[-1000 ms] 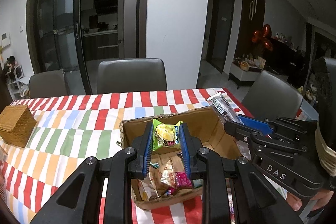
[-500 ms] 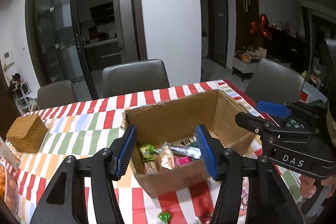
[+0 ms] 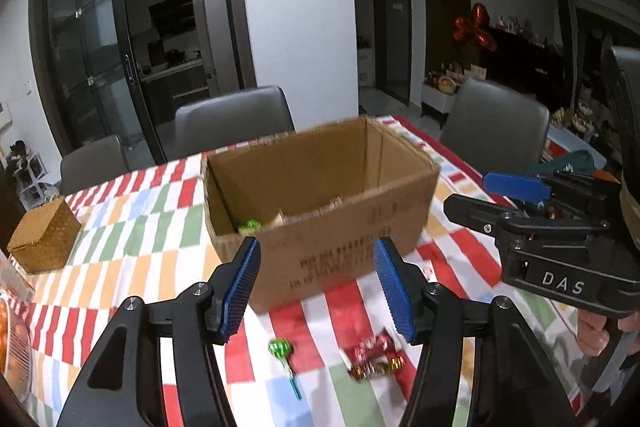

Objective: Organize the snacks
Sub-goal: 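Move both tools back toward the red candy and pink packet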

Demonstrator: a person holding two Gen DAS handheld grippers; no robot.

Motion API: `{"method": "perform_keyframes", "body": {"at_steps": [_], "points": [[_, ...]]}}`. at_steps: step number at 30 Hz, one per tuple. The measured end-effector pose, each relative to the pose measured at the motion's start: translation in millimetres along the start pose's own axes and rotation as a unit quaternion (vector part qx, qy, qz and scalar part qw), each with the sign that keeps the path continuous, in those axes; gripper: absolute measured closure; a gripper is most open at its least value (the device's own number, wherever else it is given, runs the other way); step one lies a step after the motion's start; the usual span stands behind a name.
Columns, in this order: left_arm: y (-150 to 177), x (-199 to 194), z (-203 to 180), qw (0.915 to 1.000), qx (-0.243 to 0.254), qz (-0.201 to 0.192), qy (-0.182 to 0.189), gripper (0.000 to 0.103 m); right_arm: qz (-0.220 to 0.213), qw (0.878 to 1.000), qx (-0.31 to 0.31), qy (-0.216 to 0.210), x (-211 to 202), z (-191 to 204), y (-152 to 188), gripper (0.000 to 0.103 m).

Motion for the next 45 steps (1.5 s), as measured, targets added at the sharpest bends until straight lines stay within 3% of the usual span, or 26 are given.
{"method": "perform_keyframes", "body": {"at_steps": [13,24,34,45], "points": [[72,17,-7,0.9963,0.033,0.077,0.022,0.045,0.059,0.998,0.001,-0.017,8,22,63,0.049],[116,59,-21,0.9836,0.101,0.146,0.032,0.045,0.119,0.993,0.018,-0.017,32,23,115,0.049],[130,95,-34,0.9718,0.14,0.186,0.038,0.045,0.144,0.989,0.04,-0.015,48,13,134,0.049],[130,116,-32,0.9691,0.092,0.216,0.076,0.049,0.151,0.987,0.053,-0.021,64,10,134,0.049]]}}
Point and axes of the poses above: each gripper's, at about its wrist camera, not at the fingertips, and x roughly the way its jaws point, z to its left, y to its underside, the point moved 9 cm from there along x, roughly the way its jaws point, and after that the axes turned 13 degrees about -x, right-handed, at the moved point
